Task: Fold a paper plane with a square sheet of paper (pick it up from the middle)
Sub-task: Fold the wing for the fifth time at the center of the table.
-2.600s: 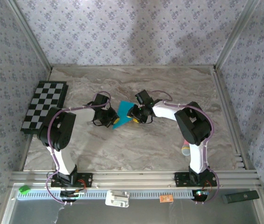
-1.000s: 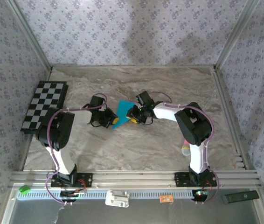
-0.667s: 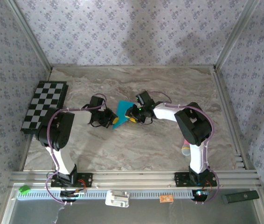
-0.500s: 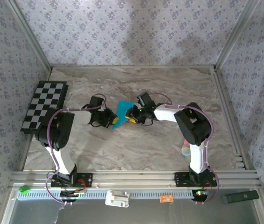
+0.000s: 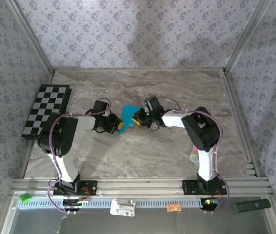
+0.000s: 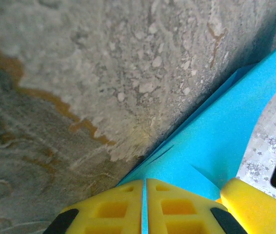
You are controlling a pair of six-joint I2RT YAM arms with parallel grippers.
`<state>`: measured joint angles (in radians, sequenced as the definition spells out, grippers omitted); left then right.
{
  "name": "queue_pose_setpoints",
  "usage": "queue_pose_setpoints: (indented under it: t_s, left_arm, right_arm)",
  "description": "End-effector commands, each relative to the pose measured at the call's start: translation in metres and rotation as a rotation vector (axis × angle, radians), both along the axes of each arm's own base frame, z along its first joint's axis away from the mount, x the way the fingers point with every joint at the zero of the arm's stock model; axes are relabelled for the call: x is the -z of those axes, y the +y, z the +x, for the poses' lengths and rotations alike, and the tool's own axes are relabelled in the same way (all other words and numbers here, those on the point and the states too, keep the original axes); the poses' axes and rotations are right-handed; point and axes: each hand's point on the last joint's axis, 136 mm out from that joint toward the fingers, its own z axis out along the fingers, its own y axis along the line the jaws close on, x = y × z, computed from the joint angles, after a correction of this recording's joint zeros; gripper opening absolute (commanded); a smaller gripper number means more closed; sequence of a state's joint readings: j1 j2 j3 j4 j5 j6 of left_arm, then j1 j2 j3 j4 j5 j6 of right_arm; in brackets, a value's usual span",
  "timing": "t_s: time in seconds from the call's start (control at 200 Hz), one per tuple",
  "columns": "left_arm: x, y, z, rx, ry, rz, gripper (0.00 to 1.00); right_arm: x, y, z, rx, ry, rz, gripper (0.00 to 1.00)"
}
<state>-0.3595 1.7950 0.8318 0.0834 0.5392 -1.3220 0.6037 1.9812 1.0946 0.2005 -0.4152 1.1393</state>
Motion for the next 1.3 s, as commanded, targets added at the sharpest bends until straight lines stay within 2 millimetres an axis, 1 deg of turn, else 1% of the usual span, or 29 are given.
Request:
queue_pose_setpoints:
  t_s: [0.0, 0.165, 0.26, 0.37, 0.43, 0.505, 0.6, 0.66, 0.805, 0.87, 0.945, 1.079, 1.119, 1.224, 1.294]
  left_arm:
    - [0.020, 0.011, -0.012, -0.020, 0.070, 0.046, 0.11]
    - [0.010, 0.009, -0.004, 0.003, 0.029, 0.047, 0.12]
    - [0.000, 0.009, 0.004, 0.023, -0.015, 0.057, 0.13]
    - [-0.015, 0.009, 0.012, 0.059, -0.088, 0.080, 0.18]
    - [-0.024, 0.010, 0.015, 0.093, -0.129, 0.110, 0.24]
    - [-0.034, 0.011, 0.017, 0.145, -0.184, 0.149, 0.36]
    - [-0.045, 0.015, 0.017, 0.216, -0.247, 0.228, 0.46]
    - [-0.054, 0.015, 0.017, 0.268, -0.300, 0.288, 0.52]
    - [-0.072, 0.007, 0.015, 0.423, -0.466, 0.460, 0.71]
    - [-0.077, -0.001, 0.012, 0.497, -0.542, 0.528, 0.79]
    - [-0.078, -0.009, 0.009, 0.568, -0.607, 0.599, 0.86]
    - [-0.075, -0.021, 0.005, 0.658, -0.674, 0.700, 0.94]
    - [-0.073, -0.024, 0.003, 0.688, -0.688, 0.724, 0.99]
    - [-0.068, -0.036, -0.001, 0.769, -0.739, 0.788, 0.99]
    - [-0.066, -0.045, -0.003, 0.834, -0.781, 0.826, 0.93]
  right_arm:
    - [0.011, -0.003, 0.003, 0.027, 0.030, -0.014, 0.17]
    - [0.012, -0.011, 0.003, 0.042, 0.050, -0.043, 0.09]
    - [0.007, -0.017, 0.005, 0.052, 0.037, -0.060, 0.06]
    - [-0.005, -0.027, 0.007, 0.064, 0.003, -0.087, 0.04]
    - [-0.011, -0.033, 0.008, 0.073, -0.014, -0.102, 0.04]
    - [-0.019, -0.042, 0.009, 0.083, -0.031, -0.120, 0.04]
    - [-0.025, -0.052, 0.009, 0.096, -0.036, -0.141, 0.04]
    - [-0.025, -0.057, 0.008, 0.103, -0.025, -0.151, 0.04]
    - [-0.027, -0.063, 0.006, 0.130, 0.014, -0.160, 0.03]
    - [-0.029, -0.066, 0.006, 0.151, 0.027, -0.154, 0.04]
    - [-0.031, -0.068, 0.007, 0.167, 0.038, -0.143, 0.04]
    - [-0.035, -0.070, 0.008, 0.185, 0.059, -0.121, 0.04]
    - [-0.036, -0.070, 0.007, 0.188, 0.066, -0.116, 0.04]
    - [-0.038, -0.071, 0.008, 0.191, 0.083, -0.100, 0.04]
    - [-0.038, -0.071, 0.007, 0.192, 0.095, -0.095, 0.04]
